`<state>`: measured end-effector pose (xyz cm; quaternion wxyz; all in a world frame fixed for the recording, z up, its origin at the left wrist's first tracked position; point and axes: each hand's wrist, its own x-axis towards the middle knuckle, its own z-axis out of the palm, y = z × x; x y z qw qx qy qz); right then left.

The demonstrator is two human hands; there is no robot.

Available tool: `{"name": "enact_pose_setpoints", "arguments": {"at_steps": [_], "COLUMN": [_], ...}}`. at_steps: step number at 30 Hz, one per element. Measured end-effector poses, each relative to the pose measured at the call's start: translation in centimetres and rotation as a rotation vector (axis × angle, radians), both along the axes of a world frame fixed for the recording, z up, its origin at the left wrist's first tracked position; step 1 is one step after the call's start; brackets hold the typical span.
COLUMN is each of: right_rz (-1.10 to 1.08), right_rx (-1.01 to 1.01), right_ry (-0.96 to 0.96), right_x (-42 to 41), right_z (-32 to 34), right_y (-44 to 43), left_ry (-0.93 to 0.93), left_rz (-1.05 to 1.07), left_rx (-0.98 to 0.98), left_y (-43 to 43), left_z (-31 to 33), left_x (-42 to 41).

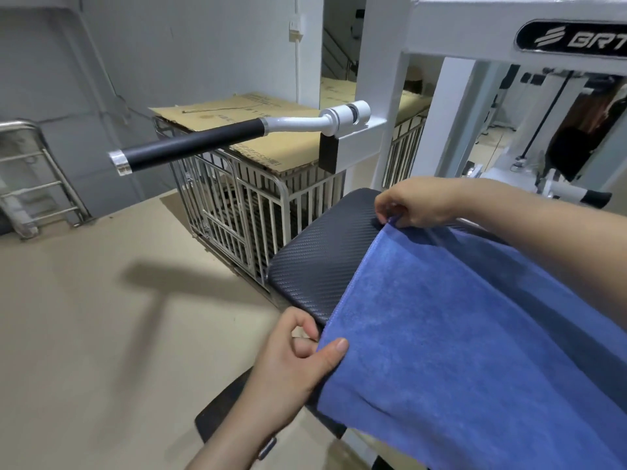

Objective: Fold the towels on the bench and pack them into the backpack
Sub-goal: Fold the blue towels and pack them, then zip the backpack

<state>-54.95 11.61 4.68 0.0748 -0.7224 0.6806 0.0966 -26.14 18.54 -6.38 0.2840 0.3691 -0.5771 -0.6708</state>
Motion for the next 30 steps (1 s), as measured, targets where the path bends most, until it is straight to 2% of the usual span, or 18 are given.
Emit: {"name": "enact_pose_setpoints", "arguments": {"at_steps": [3, 6, 9, 13, 15, 21, 25, 28, 30], "right_rz": [0.031, 0.044, 0.038, -0.055, -0.121, -0.375, -0.593, -0.602, -0.539], "right_rx": [0.083, 0.133, 0.201, 0.295, 0.245, -0.203, -0.794, -1.289, -1.496], "right_ry": [0.156, 0.229, 0.238, 0.188, 0.134, -0.114, -0.461, -0.378, -0.35], "right_x": [0.7, 1.2, 1.7, 1.4, 0.8, -2.0, -4.3, -4.4, -3.7], "right_z": [0.4, 0.7, 0.9, 2.2, 3.8, 9.7, 11.9, 14.5, 15.9], "right_y": [-0.7, -1.0, -1.2, -1.4, -1.5, -2.9, -4.7, -4.2, -2.7], "left_ry": [0.087, 0.083, 0.079, -0.098, -0.17, -0.18, -0.131, -0.033, 0.06], "left_rz": [-0.064, -0.16, -0.228, -0.325, -0.309, -0.039, 0.206, 0.375, 0.452], "left_rx": [0.135, 0.099, -0.018, -0.242, -0.321, -0.709, -0.994, -1.205, -1.294], "left_y": [-0.1, -0.4, -0.8, -4.0, -6.7, -15.4, -21.4, -23.1, -22.7], "left_z": [-0.1, 0.1, 1.3, 3.6, 5.2, 12.0, 16.2, 19.9, 22.2], "left_x": [0.6, 1.4, 1.9, 2.6, 3.2, 0.6, -3.9, -5.9, -6.5]}}
